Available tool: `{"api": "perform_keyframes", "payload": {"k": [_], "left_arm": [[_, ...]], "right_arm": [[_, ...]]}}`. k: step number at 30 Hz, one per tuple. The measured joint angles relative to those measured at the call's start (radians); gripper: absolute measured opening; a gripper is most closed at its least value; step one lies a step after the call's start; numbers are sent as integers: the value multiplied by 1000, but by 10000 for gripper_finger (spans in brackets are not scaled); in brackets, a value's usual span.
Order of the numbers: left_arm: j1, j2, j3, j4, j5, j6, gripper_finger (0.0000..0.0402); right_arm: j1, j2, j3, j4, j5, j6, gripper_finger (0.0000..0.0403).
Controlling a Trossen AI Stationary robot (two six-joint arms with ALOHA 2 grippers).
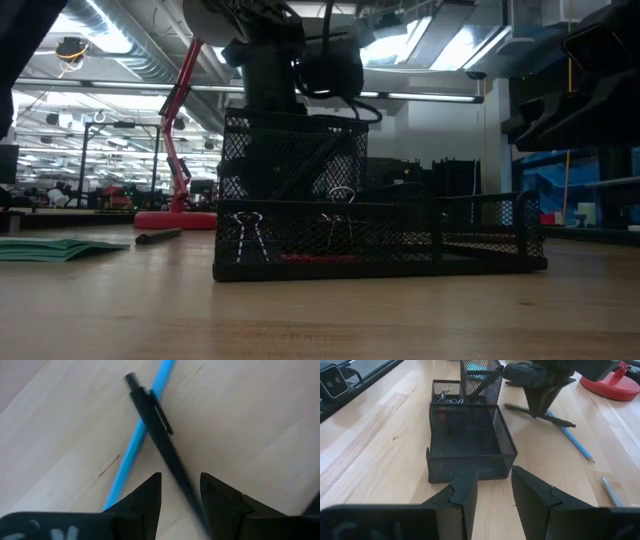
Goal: Pick and place office supplies into organizer
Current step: Put the right black pen into the black desk organizer
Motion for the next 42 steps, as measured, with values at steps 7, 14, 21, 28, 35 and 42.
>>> {"api": "perform_keyframes", "payload": {"k": [7,14,21,28,35,42], "left_arm": [[0,17,1,10,-3,-15,129],[-5,71,8,-14,18,25,130],[-21,78,10,-40,-28,35,121],[-35,76,10,-46,-15,156,86],[-54,76,10,-46,-21,265,54],[-71,76,10,-53,-29,391,36]], "right_arm": [[0,0,0,-2,0,0,122],[0,0,0,-7,0,0,122],[0,0,0,-8,0,0,122],[0,0,0,-9,0,0,122],[0,0,0,-9,0,0,122],[0,0,0,-9,0,0,122]]}}
